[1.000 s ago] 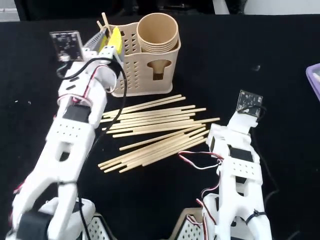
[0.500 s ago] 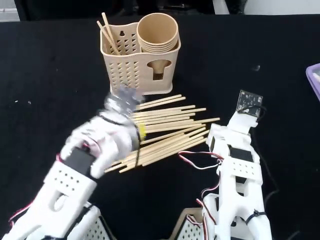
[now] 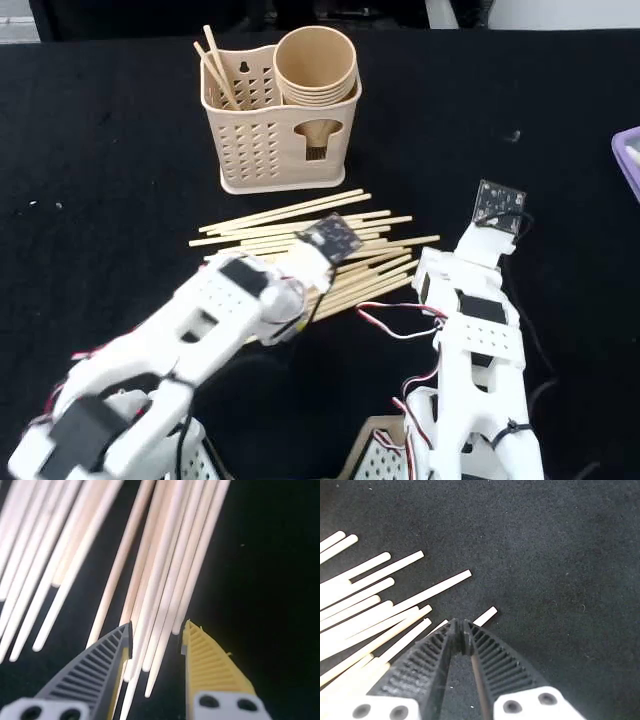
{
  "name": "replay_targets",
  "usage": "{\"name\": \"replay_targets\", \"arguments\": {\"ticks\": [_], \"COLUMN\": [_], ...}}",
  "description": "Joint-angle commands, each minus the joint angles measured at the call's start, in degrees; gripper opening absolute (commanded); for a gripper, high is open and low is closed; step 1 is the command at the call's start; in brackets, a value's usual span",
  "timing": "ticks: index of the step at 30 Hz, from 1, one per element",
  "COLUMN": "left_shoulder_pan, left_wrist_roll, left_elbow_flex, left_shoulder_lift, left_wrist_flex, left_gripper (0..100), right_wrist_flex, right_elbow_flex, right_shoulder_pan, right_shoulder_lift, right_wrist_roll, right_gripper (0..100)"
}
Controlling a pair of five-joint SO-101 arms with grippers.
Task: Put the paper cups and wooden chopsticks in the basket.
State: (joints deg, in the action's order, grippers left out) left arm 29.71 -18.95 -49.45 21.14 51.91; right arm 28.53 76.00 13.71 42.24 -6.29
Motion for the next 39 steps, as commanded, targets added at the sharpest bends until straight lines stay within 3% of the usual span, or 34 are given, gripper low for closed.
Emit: {"name": "replay_targets", "arguments": {"ticks": [1,6,13,18,21,25,33,39], "left_shoulder_pan": [3.0,4.7,4.4,4.6,4.7,4.9,4.5,3.6], "left_wrist_roll": [1.4,3.3,2.8,3.1,2.9,2.8,2.3,-10.2], "left_elbow_flex": [7.4,10.3,8.7,8.7,8.4,8.9,8.9,6.6], "left_shoulder_lift": [-6.3,-10.5,-14.9,-16.8,-15.6,-13.1,-3.8,-1.1], "left_wrist_flex": [-0.1,-0.2,-6.4,-6.5,-6.3,-2.6,4.9,10.9], "left_gripper": [18,18,18,17,11,3,3,3], "right_wrist_flex": [-0.9,-0.6,-0.7,-0.8,-0.8,-0.8,-0.8,-0.8], "right_elbow_flex": [-1.2,-2.2,-1.7,-1.7,-1.7,-1.7,-1.7,-1.7], "right_shoulder_pan": [0.5,8.4,5.7,5.4,5.4,5.4,5.4,5.4], "right_shoulder_lift": [2.0,2.0,1.9,1.7,1.7,1.7,1.7,1.6], "right_wrist_roll": [0.5,-0.1,-0.1,0.0,0.1,0.1,0.3,0.3], "right_gripper": [1.3,1.2,1.4,1.5,1.5,1.5,1.5,1.5]}}
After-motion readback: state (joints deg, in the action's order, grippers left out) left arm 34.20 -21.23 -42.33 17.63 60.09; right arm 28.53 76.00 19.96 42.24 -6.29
